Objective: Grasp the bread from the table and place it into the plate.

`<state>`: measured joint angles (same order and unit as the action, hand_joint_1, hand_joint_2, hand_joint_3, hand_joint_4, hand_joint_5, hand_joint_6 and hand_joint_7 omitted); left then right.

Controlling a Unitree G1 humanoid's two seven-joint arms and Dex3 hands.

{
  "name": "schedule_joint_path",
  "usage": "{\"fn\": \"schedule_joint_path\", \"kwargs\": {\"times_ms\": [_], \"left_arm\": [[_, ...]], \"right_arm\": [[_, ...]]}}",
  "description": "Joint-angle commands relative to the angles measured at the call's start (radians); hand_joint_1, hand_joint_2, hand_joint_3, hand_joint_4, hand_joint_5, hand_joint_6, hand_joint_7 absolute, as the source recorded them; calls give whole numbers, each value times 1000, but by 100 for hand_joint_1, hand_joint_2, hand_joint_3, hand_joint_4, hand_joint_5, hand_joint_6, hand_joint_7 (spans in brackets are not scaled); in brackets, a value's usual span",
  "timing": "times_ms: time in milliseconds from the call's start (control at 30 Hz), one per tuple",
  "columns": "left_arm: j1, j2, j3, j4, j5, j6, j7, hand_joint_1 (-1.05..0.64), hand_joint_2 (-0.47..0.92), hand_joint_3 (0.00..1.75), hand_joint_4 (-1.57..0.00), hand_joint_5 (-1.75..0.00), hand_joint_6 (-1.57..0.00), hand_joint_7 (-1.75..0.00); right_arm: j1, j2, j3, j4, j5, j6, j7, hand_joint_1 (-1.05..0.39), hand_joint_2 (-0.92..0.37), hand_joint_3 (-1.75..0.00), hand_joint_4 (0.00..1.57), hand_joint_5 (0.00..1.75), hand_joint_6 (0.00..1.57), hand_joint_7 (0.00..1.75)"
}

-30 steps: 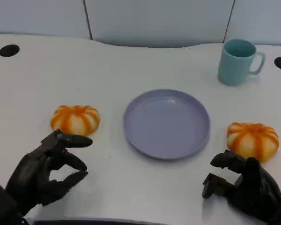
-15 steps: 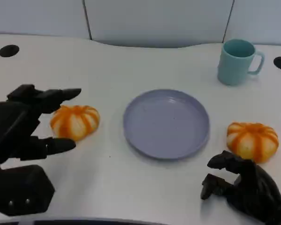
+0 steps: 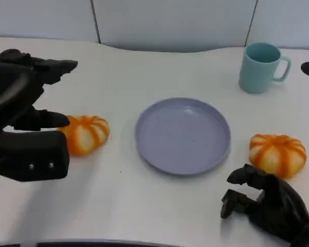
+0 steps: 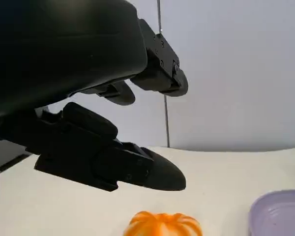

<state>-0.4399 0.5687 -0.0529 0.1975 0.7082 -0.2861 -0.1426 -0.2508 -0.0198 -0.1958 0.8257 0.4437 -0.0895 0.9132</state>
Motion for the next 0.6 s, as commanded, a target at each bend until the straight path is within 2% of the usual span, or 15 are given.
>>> {"fn": "schedule_joint_path", "kwargs": {"times_ms": [33,300,600], "left_arm": [[-94,44,-71,85,28,47,-64,-83,92,10,-23,-24,-33,0],[-205,24,-177,249,1,94,-182,-86,91,2,-18,-18,-25,0],[-267,-24,-245,355,-71,120,-278,-94,90,0,-14,-21,-26,0]], "right_arm": [[37,-10,3,31,-27,19,-25,-48,-92,-33,79,133,84,78],[48,-7,8,5,-27,40,-33,-48,-92,-32,79,133,85,77],[68,-5,15,-40,-25,64,-49,-49,-92,-31,80,134,85,78]]}}
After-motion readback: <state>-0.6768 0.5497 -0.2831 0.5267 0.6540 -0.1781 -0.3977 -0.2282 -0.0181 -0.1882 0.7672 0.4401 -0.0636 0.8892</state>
